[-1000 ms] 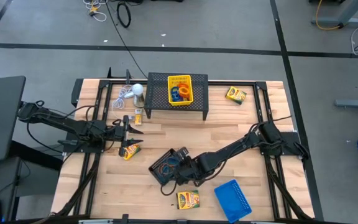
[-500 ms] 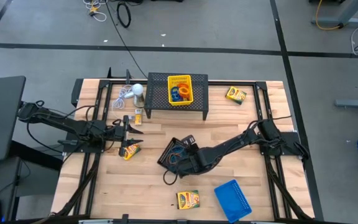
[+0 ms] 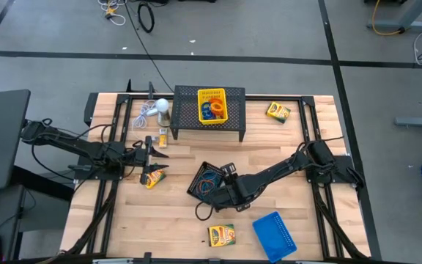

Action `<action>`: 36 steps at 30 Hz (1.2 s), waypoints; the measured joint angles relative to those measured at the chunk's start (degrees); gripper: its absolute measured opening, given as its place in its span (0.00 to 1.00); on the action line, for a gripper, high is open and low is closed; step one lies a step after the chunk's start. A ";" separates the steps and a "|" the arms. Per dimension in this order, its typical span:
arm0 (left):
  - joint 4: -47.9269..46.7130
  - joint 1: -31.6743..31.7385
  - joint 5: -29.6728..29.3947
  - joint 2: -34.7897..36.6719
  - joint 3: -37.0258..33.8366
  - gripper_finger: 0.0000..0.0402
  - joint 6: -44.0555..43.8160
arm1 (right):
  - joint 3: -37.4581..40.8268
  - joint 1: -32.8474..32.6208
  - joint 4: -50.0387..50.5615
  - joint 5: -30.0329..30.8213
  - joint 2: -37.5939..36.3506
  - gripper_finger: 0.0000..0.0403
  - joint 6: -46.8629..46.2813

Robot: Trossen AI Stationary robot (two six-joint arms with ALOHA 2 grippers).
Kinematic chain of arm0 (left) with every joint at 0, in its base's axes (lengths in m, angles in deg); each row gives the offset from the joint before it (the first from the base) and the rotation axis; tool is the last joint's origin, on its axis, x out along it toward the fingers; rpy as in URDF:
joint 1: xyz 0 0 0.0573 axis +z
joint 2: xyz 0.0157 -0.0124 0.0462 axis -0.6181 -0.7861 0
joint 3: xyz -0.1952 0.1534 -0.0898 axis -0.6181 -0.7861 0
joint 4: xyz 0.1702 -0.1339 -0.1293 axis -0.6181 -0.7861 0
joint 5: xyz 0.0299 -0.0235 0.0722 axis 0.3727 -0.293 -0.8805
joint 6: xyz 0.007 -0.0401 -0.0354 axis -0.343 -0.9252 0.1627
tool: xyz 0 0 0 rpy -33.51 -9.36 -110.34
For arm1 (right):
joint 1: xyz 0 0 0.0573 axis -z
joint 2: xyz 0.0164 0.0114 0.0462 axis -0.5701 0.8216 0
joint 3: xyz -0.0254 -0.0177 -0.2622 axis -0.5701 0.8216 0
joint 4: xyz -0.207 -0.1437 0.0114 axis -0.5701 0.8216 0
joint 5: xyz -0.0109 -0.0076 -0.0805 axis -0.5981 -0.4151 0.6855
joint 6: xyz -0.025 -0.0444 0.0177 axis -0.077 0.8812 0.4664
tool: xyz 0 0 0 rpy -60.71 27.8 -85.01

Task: Pick & Place Office Desk Supplies
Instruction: Put the black basket on the shelf

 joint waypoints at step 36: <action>0.83 -0.02 0.37 0.02 0.00 0.41 -0.42 | -7.36 5.69 -25.33 -26.49 2.95 0.48 -15.02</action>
